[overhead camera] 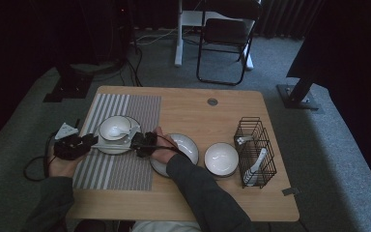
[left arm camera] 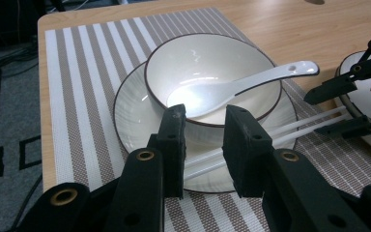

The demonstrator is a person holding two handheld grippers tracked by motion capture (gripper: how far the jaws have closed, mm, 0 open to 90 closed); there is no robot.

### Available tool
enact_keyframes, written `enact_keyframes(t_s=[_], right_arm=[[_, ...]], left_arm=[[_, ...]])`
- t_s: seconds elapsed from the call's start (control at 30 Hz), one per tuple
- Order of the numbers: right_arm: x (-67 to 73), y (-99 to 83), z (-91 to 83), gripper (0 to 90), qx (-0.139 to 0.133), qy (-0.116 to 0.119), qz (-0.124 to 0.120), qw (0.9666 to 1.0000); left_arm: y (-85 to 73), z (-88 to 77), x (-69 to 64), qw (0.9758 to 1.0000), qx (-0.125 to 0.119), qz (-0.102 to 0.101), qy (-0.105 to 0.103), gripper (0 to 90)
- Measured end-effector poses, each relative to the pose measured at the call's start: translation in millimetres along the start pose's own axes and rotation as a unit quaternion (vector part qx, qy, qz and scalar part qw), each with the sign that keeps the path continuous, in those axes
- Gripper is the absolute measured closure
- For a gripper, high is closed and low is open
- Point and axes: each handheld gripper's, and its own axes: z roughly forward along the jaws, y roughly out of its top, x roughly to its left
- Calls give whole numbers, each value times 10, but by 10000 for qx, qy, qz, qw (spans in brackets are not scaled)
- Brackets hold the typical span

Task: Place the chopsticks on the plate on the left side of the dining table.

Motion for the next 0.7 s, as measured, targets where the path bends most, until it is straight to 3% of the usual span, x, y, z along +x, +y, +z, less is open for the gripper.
enact_keyframes(t_s=[0.37,0.7], right_arm=[[-30,-15,25,723,26,80,108,9999],[-30,-12,29,727,9,89,122,9999]], left_arm=[[-31,14,55,9999,71,-22,87,703],[-71,35,80,9998,93,-74,140,702]])
